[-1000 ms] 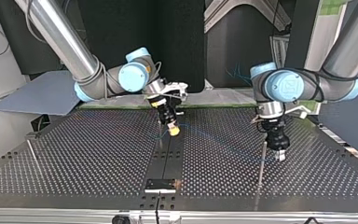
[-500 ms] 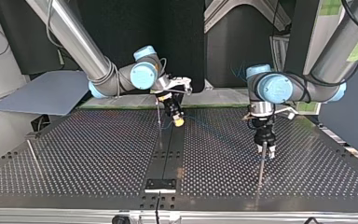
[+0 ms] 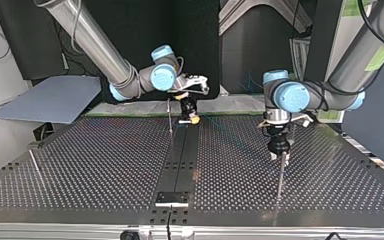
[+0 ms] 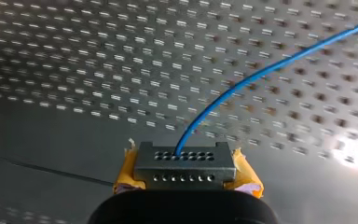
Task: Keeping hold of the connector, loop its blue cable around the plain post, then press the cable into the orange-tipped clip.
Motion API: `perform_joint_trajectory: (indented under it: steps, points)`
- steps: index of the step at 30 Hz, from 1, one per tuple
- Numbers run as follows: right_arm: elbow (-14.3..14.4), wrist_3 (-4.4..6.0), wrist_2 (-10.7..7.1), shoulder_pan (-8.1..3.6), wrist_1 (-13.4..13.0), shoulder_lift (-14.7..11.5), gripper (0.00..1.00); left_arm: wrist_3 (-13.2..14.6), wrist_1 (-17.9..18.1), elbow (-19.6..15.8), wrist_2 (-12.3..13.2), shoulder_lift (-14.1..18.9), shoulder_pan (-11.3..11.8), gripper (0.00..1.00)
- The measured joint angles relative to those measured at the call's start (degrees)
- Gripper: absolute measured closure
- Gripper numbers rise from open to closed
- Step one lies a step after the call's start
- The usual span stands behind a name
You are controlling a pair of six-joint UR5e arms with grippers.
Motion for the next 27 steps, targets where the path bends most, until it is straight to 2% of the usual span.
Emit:
perform_joint_trajectory:
  steps: [12, 27]
  points:
    - [0.0, 0.82, 2.98, 1.23, -3.2, 6.4, 1.00, -0.6, -1.9, 0.7, -0.1, 0.0, -0.1, 0.00]
    - [0.0, 2.43, 11.03, 1.64, -6.2, 15.0, 1.00, -1.0, -2.1, 0.8, -0.1, 0.0, -0.2, 0.00]
